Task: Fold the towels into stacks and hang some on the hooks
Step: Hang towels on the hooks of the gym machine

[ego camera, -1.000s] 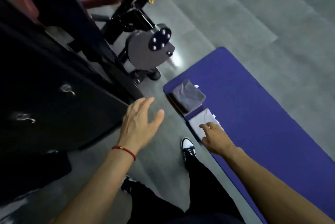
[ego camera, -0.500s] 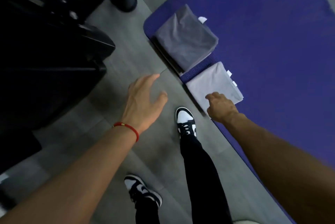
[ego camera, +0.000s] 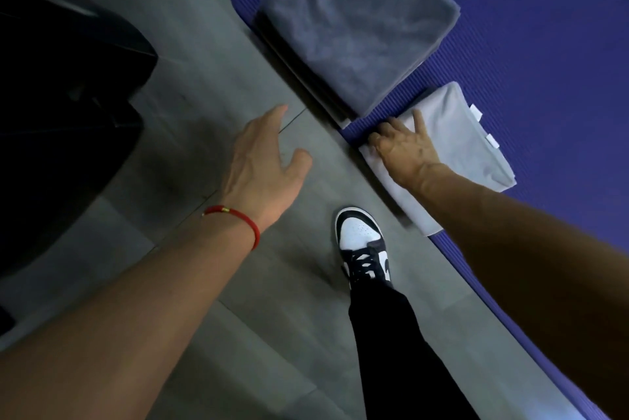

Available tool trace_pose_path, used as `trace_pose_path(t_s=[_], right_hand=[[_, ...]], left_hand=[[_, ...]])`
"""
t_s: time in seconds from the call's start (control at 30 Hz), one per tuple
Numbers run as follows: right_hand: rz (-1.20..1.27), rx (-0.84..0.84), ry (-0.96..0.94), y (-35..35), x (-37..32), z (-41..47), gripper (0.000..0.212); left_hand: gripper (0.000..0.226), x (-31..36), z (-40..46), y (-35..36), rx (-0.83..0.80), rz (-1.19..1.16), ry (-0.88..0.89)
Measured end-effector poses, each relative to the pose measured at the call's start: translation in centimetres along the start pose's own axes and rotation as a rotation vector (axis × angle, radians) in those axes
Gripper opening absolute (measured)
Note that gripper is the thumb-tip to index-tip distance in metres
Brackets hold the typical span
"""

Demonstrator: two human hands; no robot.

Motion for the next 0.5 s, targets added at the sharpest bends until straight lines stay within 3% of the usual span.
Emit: trace_pose_path(t_s=[0.07, 0.2, 0.33, 0.43, 0.5], right_hand=[[0.011, 0.055, -0.008, -1.2, 0.2, -0.4, 0.038], [-0.087, -0.082, -0.046, -4.9, 0.6, -2.6, 0.061], [-0.112, -0.117, -0.065, -10.2, 0.4, -6.3, 0.033], [-0.08, 0.019, -0.107, -14.5, -1.0, -11.0, 0.005], [0.022, 0.146, -0.086, -18.2, -2.4, -14.7, 0.025]], left_hand=[[0.066, -0.3, -1.0, -0.4, -0.005, -0.016, -0.007], [0.067, -0.2, -3.6, -2.4, 0.005, -0.048, 0.019], [0.068, 1.1, -7.3, -7.1, 0.029, -0.063, 0.107], [0.068, 1.9, -11.4, -12.3, 0.056, -0.052, 0.187], [0.067, 2.7, -14.7, -16.2, 0.078, -0.044, 0.249]])
Point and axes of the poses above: each hand's wrist, its own z-axis towards the middle knuckle, its own y-axis out of the palm, x = y × z, the point moved 4 cm from there along z, towards the middle knuckle, and after that the axes turned 12 degrees about x, right-handed, at the moved point
